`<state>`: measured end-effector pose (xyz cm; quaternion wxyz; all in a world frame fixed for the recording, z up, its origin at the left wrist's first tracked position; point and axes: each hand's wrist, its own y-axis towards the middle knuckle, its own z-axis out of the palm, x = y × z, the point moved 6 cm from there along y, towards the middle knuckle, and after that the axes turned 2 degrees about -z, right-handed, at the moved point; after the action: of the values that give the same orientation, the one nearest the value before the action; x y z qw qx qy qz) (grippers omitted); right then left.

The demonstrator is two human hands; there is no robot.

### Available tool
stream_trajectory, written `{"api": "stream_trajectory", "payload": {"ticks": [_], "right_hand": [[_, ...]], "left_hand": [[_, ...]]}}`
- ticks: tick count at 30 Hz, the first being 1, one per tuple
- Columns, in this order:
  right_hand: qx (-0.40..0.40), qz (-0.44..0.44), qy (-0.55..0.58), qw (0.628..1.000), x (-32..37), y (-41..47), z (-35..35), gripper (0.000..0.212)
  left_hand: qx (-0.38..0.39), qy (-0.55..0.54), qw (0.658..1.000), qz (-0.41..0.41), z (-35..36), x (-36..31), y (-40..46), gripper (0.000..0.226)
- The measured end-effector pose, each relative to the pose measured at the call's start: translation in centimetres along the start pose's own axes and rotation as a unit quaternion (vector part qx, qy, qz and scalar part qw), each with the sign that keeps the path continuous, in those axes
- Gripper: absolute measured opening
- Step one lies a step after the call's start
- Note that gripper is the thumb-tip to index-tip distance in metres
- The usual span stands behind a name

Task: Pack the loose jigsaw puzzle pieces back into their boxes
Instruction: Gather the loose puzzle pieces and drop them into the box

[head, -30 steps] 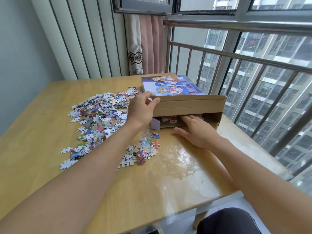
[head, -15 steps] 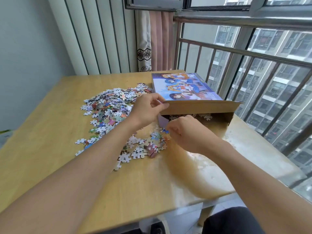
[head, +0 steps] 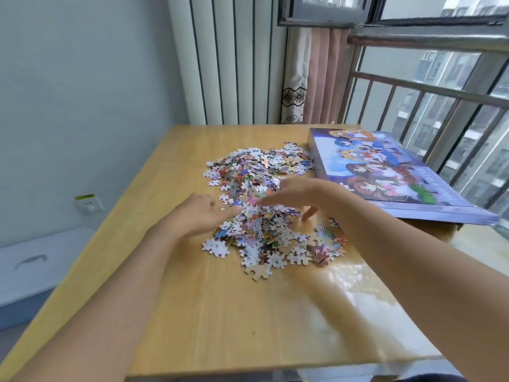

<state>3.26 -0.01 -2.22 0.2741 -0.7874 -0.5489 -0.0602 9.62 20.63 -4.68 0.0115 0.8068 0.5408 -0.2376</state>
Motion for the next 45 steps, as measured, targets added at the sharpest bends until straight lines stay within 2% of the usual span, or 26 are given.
{"api": "stream_trajectory", "payload": {"ticks": [2, 4, 6, 8, 12, 16, 20, 24, 26, 29, 32, 36, 38, 40, 42, 45], "right_hand": [[0.014, 0.002, -0.02, 1.0, 0.7, 0.2, 0.9, 0.102], [0.012, -0.002, -0.009, 1.0, 1.7, 0.4, 1.6, 0.108], [0.025, 0.006, 0.0, 1.0, 2.4, 0.4, 1.9, 0.118], [0.036, 0.011, 0.017, 0.999, 2.8, 0.5, 2.1, 0.12], [0.043, 0.008, 0.066, 0.997, 3.1, -0.1, 2.3, 0.107], [0.066, 0.013, 0.116, 0.991, 3.0, -0.5, 2.7, 0.096], [0.031, 0.018, 0.165, 0.986, 2.6, -0.3, 2.6, 0.099], [0.007, 0.027, 0.244, 0.969, 2.1, 0.0, 2.7, 0.111], [0.006, 0.035, 0.288, 0.957, 1.7, -0.1, 2.7, 0.107], [0.005, 0.041, 0.353, 0.935, 0.5, -0.2, 2.7, 0.091], [-0.017, 0.04, 0.374, 0.926, -0.7, -0.3, 2.3, 0.094], [-0.084, 0.029, 0.383, 0.92, -2.1, -1.0, 1.1, 0.086], [-0.092, 0.032, 0.403, 0.91, -2.5, -1.4, 0.9, 0.077], [-0.073, 0.031, 0.455, 0.887, -2.8, -2.0, 1.1, 0.052], [-0.061, 0.028, 0.524, 0.849, -3.0, -2.4, 1.4, 0.035], [-0.037, 0.02, 0.598, 0.8, -3.0, -2.6, 2.2, 0.034]], "left_hand": [[0.076, -0.021, 0.996, 0.051, 0.7, -0.1, -1.3, 0.117], [0.111, 0.004, 0.989, 0.093, 1.4, -0.1, -2.1, 0.13], [0.074, -0.021, 0.991, 0.107, 1.9, -0.4, -2.0, 0.123], [0.023, -0.096, 0.99, 0.104, 2.0, -0.7, -1.6, 0.111], [-0.048, -0.207, 0.97, 0.119, 2.6, -1.0, -0.9, 0.095], [-0.119, -0.227, 0.956, 0.142, 3.3, -1.9, -0.5, 0.075], [-0.141, -0.307, 0.929, 0.153, 4.0, -2.4, -0.3, 0.079], [-0.148, -0.365, 0.9, 0.187, 4.0, -3.1, -0.6, 0.08], [-0.147, -0.382, 0.89, 0.202, 3.8, -3.3, -0.7, 0.082], [-0.144, -0.382, 0.887, 0.218, 3.4, -3.4, -0.9, 0.082], [-0.158, -0.347, 0.896, 0.227, 3.0, -3.4, -1.1, 0.076], [-0.172, -0.297, 0.91, 0.232, 2.9, -3.4, -1.2, 0.07], [-0.189, -0.254, 0.92, 0.233, 2.6, -3.7, -1.3, 0.062], [-0.205, -0.214, 0.925, 0.24, 2.2, -4.4, -1.6, 0.052], [-0.2, -0.191, 0.929, 0.247, 2.1, -5.4, -1.9, 0.048], [-0.18, -0.199, 0.929, 0.255, 2.7, -6.7, -1.7, 0.041]]}}
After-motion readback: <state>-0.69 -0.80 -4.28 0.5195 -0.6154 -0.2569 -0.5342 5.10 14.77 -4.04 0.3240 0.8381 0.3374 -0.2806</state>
